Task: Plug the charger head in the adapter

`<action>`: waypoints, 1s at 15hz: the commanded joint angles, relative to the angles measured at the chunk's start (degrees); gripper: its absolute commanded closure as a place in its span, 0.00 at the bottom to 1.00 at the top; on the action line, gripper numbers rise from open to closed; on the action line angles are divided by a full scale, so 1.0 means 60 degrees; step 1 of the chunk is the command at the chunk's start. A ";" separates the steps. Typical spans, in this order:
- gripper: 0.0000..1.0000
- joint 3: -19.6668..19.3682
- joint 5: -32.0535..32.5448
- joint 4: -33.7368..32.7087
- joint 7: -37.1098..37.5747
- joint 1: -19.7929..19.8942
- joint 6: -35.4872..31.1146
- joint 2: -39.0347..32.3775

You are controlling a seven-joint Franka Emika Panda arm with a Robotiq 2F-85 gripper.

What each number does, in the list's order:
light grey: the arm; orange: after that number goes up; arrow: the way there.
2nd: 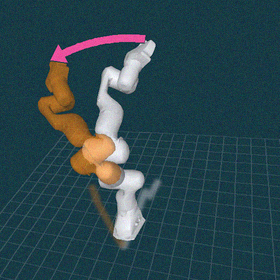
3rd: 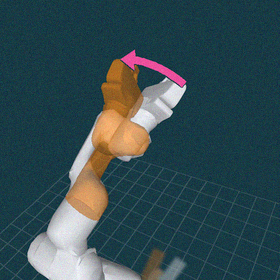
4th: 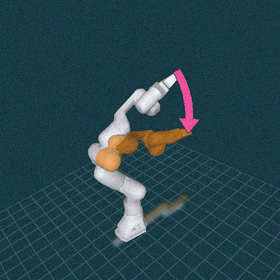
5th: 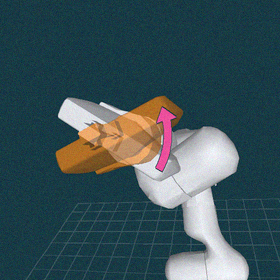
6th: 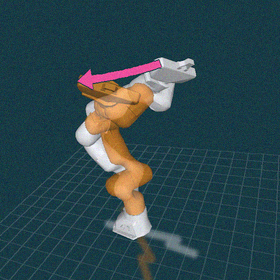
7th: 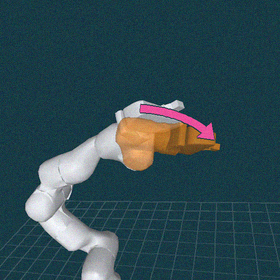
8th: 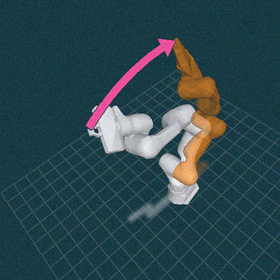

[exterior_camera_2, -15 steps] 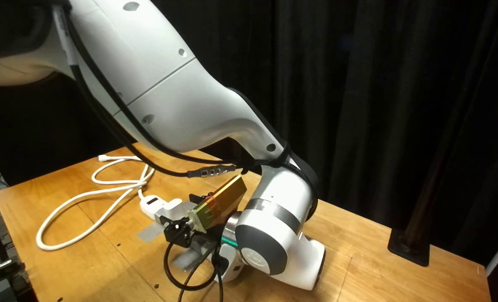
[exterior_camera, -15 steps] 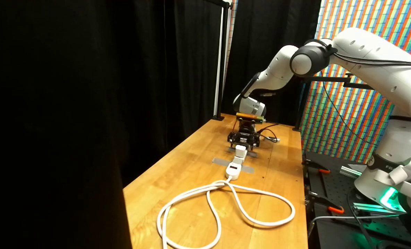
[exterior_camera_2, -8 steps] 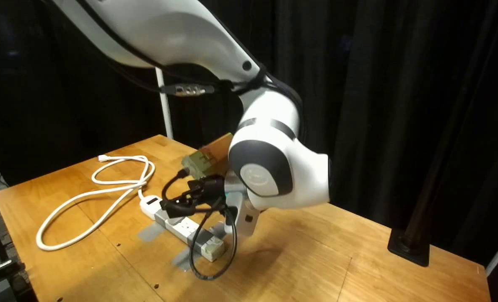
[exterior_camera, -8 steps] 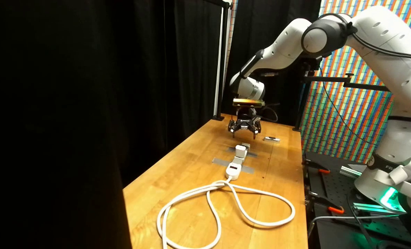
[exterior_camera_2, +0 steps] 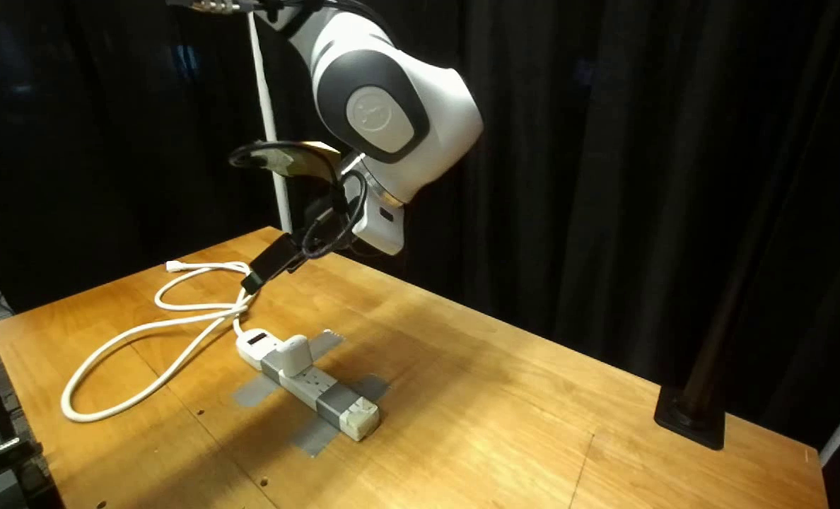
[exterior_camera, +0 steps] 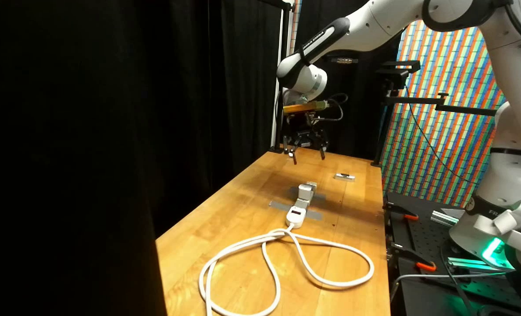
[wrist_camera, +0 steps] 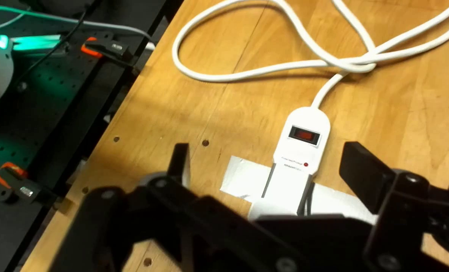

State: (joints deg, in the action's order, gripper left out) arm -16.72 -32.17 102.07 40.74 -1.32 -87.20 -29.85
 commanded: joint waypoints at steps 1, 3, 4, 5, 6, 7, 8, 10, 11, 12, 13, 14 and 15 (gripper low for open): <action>0.25 0.0520 0.1747 0.0982 0.0634 -0.0377 -0.1174 0.0861; 0.34 0.0747 0.2753 0.1457 0.0748 -0.0574 -0.1921 0.1057; 0.42 0.0846 0.3229 0.1719 0.0739 -0.0640 -0.2391 0.1135; 0.51 0.0936 0.3681 0.1977 0.0732 -0.0706 -0.2878 0.1193; 0.58 0.1011 0.4092 0.2284 0.0707 -0.0753 -0.3444 0.1293; 0.67 0.1073 0.4488 0.2611 0.0698 -0.0803 -0.4022 0.1407; 0.73 0.1116 0.4869 0.2985 0.0714 -0.0849 -0.4635 0.1558; 0.89 0.1170 0.5619 0.3756 0.0747 -0.0934 -0.5759 0.1974; 0.93 0.1179 0.5998 0.4128 0.0800 -0.0980 -0.6306 0.2191; 0.96 0.1182 0.6388 0.4497 0.0805 -0.1018 -0.6751 0.2488; 0.97 0.1174 0.6774 0.4855 0.0819 -0.1033 -0.7228 0.2763; 1.00 0.1182 0.7133 0.5223 0.0733 -0.1005 -0.7655 0.3093; 0.96 0.1193 0.7459 0.5558 0.0651 -0.0947 -0.8100 0.3396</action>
State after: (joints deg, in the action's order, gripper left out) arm -9.85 7.07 126.95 44.42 -7.21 -128.67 -17.88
